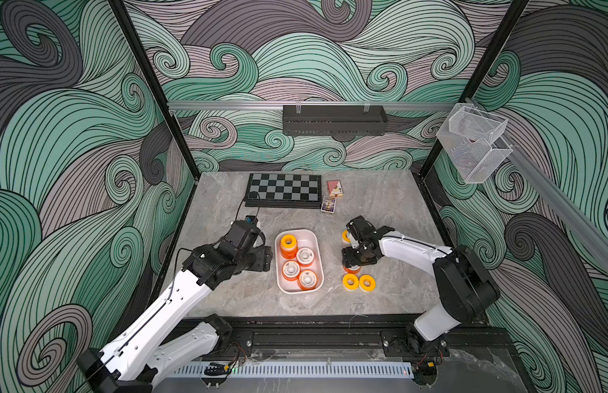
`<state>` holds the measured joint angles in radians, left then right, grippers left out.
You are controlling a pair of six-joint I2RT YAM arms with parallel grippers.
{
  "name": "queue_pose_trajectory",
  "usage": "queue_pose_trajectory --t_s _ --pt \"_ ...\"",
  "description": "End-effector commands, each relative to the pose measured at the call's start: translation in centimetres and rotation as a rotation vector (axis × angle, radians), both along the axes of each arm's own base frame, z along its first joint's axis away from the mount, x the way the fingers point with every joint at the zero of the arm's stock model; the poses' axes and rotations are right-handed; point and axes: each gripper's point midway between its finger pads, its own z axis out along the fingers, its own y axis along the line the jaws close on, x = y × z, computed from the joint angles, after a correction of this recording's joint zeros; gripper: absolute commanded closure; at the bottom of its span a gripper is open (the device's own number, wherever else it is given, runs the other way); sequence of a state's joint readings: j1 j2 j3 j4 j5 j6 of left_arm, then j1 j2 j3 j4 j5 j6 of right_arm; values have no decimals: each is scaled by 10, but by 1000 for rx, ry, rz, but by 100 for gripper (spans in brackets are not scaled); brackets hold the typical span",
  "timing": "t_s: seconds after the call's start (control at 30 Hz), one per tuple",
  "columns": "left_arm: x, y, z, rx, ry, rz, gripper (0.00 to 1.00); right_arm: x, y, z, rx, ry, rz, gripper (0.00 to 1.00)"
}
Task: Put the sealing tape into the storage box
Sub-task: Pick up the sealing tape at the center of the board.
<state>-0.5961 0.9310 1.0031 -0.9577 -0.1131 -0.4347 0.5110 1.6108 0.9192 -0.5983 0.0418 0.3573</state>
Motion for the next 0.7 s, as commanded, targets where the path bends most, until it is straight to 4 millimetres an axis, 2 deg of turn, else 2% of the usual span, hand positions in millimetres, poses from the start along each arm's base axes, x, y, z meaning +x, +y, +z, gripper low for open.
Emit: queue_pose_trajectory --t_s 0.0,0.33,0.67 --pt "-2 5 2 17 -17 7 22 -10 -2 -6 -17 42 16 32" --pt "-2 6 5 9 -28 8 22 -13 1 13 2 12 36 37" --pt "-2 6 5 9 -32 5 22 -12 5 32 35 -26 41 37"
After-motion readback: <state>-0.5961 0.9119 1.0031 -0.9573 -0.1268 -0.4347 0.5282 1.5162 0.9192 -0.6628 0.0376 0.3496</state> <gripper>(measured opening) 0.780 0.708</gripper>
